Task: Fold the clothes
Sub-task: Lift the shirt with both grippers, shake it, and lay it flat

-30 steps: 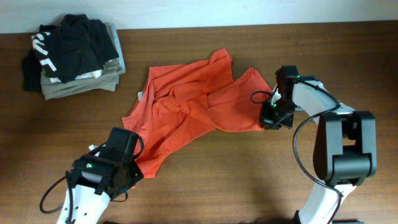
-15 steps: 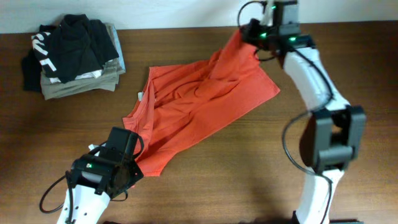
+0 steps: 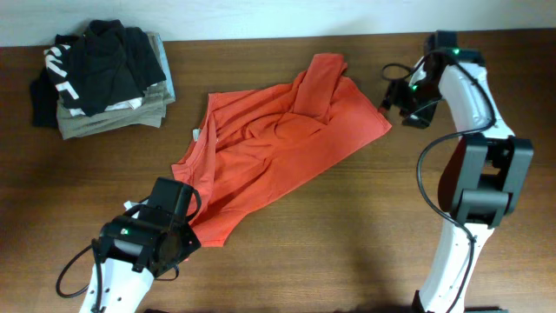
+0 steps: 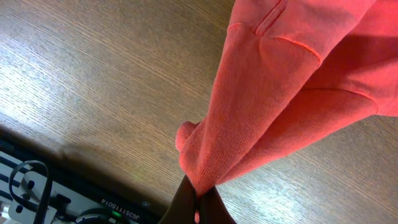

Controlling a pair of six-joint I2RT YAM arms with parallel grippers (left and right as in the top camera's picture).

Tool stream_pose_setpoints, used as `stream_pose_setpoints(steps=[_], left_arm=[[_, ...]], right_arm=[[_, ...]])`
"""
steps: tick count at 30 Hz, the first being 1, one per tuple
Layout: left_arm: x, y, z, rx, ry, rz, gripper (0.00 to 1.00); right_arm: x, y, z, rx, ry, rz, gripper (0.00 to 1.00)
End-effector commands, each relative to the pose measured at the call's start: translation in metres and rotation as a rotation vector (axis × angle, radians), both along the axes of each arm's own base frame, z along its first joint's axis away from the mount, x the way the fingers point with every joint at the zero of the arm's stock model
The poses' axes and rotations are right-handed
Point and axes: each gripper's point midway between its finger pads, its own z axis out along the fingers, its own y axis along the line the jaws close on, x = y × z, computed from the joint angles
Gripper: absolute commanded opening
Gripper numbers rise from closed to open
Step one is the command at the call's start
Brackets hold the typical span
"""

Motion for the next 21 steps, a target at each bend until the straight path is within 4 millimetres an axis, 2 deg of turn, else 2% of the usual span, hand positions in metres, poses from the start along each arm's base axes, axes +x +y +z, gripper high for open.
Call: stream_pose_setpoints(steps=[1, 5, 13, 16, 19, 21], left_arm=[[0.001, 0.003, 0.002, 0.013, -0.012, 0.014, 0.01], [0.001, 0.003, 0.001, 0.014, -0.010, 0.014, 0.01], [0.002, 0.003, 0.002, 0.013, -0.016, 0.014, 0.01], [0.002, 0.003, 0.002, 0.013, -0.016, 0.014, 0.01], [0.002, 0.003, 0.002, 0.013, -0.016, 0.014, 0.01], [0.002, 0.003, 0.002, 0.013, -0.016, 0.014, 0.01]], right_arm=[[-0.005, 0.009, -0.021, -0.006, 0.013, 0.029, 0.72], [-0.003, -0.007, -0.030, -0.099, 0.011, -0.004, 0.71], [-0.006, 0.003, -0.047, -0.115, 0.007, 0.019, 0.70], [-0.004, 0.004, -0.050, -0.201, 0.005, 0.030, 0.64], [-0.006, 0.002, -0.059, -0.293, 0.026, 0.042, 0.64], [-0.006, 0.004, -0.066, -0.293, 0.035, 0.040, 0.63]])
